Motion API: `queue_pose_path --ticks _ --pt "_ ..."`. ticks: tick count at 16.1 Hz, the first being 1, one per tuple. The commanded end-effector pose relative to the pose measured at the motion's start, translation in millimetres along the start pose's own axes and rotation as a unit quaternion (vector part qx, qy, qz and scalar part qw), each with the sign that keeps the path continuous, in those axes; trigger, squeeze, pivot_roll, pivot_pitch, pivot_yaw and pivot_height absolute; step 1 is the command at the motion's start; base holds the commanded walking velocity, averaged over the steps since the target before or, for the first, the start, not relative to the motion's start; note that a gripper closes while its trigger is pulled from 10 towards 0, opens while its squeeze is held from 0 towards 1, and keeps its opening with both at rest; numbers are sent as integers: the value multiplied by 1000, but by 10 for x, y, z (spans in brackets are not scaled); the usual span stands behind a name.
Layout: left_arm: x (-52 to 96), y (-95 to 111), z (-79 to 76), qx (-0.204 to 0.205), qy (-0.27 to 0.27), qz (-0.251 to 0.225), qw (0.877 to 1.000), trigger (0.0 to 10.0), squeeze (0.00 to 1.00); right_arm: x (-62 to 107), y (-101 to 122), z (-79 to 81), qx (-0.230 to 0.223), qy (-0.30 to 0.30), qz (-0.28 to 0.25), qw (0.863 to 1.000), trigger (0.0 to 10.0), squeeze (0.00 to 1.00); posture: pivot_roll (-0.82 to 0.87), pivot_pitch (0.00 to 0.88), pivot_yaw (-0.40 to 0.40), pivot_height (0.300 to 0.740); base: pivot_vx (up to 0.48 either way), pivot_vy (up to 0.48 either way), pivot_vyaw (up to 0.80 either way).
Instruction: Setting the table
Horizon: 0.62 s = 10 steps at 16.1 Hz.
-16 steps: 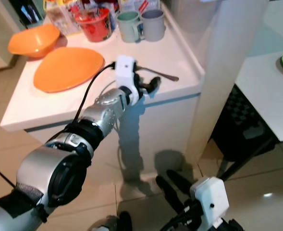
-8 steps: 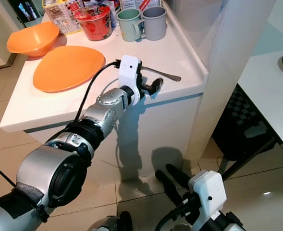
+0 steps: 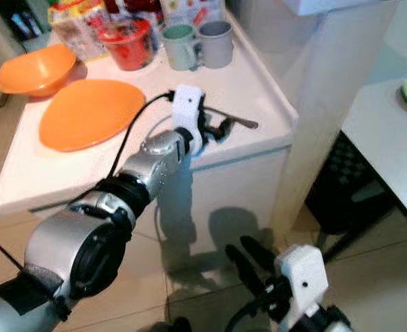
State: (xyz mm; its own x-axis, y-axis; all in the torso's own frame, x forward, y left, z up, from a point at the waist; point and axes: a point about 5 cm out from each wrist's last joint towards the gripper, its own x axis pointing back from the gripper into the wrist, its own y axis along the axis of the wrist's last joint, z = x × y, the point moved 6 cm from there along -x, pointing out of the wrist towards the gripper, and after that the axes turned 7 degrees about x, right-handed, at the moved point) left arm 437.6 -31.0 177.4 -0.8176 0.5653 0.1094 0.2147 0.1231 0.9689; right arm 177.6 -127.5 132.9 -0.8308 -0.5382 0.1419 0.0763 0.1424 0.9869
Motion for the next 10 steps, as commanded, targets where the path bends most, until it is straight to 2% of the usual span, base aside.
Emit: queue_pose_path --ticks 1,8,10 --pt "68 -461 71 23 19 72 997 10000 0 -2 -15 26 -10 4 3 1000 10000 0 -237 148 154 740 0 0 0" --pt "82 -459 128 14 28 71 997 10000 0 -30 -25 -70 -2 -3 2 1000 10000 0 -228 135 140 740 0 0 0" --pt "65 -377 43 -10 -8 58 998 10000 0 -62 7 -133 2 -8 -7 1000 10000 0 -216 119 132 740 0 0 0"
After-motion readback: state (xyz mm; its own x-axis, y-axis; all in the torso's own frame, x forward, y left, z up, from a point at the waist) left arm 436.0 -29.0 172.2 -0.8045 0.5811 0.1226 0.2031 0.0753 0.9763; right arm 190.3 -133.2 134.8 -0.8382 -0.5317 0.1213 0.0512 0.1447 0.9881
